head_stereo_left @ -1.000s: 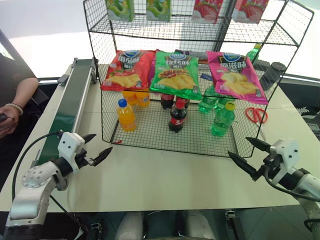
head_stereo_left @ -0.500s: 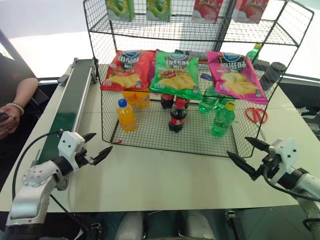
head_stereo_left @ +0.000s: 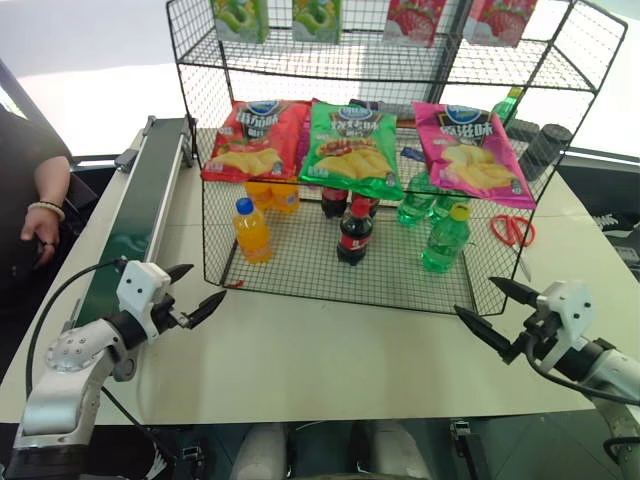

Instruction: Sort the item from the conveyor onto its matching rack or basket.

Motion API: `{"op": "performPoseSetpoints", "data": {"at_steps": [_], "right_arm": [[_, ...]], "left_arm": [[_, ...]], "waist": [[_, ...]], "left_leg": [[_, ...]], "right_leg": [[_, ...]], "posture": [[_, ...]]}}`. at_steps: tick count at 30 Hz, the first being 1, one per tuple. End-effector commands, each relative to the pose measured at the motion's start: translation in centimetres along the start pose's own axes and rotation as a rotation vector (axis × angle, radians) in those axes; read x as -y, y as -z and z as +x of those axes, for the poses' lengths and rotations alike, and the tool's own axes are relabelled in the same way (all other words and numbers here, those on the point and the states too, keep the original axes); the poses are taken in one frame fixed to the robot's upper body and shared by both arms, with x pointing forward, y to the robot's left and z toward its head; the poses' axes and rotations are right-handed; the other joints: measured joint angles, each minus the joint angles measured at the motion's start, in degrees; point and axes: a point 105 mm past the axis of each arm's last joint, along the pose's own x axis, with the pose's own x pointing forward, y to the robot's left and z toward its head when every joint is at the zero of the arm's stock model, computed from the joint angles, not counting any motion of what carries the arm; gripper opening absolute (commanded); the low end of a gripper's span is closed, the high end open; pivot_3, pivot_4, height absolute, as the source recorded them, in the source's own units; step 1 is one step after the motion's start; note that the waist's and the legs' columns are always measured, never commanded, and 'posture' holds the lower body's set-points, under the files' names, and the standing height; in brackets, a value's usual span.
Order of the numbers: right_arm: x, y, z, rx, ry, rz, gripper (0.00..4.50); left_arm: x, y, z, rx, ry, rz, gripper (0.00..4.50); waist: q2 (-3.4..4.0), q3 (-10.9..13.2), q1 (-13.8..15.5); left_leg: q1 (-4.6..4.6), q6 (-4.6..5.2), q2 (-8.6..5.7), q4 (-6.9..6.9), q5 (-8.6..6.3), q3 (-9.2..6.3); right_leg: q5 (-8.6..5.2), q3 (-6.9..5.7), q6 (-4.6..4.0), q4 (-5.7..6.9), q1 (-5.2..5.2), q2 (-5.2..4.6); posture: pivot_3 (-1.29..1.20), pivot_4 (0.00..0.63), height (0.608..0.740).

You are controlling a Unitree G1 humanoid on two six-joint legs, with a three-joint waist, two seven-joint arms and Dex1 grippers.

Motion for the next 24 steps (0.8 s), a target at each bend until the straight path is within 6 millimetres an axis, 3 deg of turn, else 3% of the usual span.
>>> {"op": "performPoseSetpoints", "data": {"at_steps": [1, 24], "right_arm": [[0.1, -0.4, -0.2, 0.023, 0.006, -0.018, 4.41], [-0.4, 0.9, -0.3, 0.02, 0.004, 0.002, 4.41]], "left_arm": [[0.0, -0.5, 0.0, 0.016, -0.001, 0.023, 4.5], [0.7, -0.6, 0.2, 0.025, 0.006, 0.009, 4.5]], "waist": [[0.0, 0.0, 0.0], [-0.01, 0.0, 0.0]], "left_leg": [[0.0, 0.0, 0.0, 0.0, 0.0, 0.0], [0.01, 0.0, 0.0, 0.02, 0.0, 0.0]], "right_leg": [[0.0, 0.0, 0.0, 0.0, 0.0, 0.0], [0.0, 0.0, 0.0, 0.0, 0.02, -0.01]], "posture": [[0.0, 0.15, 0.729], [0.0, 0.15, 0.729]]}}
